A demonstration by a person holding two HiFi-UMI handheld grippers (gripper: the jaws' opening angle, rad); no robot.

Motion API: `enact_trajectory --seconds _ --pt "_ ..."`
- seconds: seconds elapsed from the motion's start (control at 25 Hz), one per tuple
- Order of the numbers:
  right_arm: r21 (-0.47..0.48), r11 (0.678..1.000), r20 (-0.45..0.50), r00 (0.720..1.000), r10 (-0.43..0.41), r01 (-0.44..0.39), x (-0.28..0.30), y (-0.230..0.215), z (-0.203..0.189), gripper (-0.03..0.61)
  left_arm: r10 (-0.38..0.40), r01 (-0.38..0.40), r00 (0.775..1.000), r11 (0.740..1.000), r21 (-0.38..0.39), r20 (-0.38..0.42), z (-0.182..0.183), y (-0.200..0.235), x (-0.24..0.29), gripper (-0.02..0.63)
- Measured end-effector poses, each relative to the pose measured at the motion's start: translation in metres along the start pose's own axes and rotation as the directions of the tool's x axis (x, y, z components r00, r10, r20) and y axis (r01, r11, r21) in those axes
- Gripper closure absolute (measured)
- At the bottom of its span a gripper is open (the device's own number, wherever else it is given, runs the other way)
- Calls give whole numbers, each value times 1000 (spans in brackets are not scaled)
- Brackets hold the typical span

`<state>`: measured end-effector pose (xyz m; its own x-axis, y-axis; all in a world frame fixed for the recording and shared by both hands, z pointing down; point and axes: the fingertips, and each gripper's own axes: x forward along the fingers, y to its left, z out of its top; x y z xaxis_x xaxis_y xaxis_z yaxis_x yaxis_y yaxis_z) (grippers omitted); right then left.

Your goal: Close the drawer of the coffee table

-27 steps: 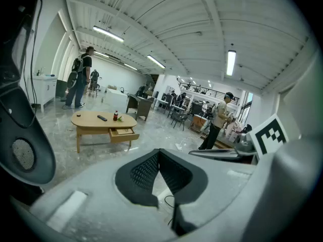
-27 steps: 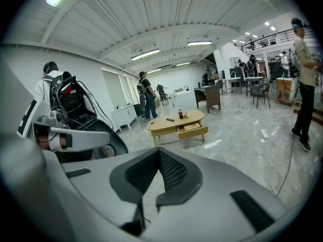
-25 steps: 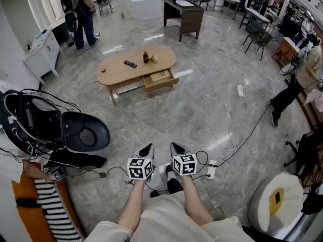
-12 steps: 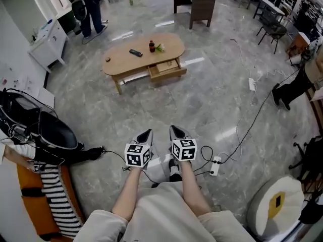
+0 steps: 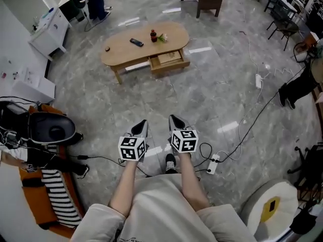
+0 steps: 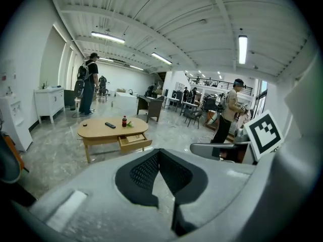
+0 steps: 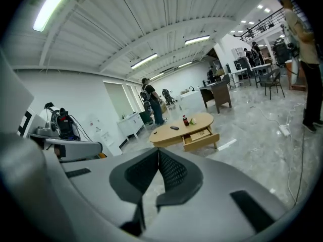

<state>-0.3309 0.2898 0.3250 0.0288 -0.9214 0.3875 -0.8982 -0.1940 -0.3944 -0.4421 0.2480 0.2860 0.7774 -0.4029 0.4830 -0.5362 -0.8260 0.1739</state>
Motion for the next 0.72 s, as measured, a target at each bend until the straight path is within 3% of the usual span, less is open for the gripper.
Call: enact_trajectory --seconds 0.2,0.44,0.72 --pt "-66 998 -64 998 10 -14 12 -19 -13 561 52 -51 998 997 -58 16 -3 18 11 606" --pt "42 999 -20 1000 9 -8 18 -53 17 563 74 -73 997 995 -71 19 13 24 29 606" --pt "-3 1000 -27 1000 15 -15 32 -69 31 562 61 -57 997 993 -106 38 27 23 58 606"
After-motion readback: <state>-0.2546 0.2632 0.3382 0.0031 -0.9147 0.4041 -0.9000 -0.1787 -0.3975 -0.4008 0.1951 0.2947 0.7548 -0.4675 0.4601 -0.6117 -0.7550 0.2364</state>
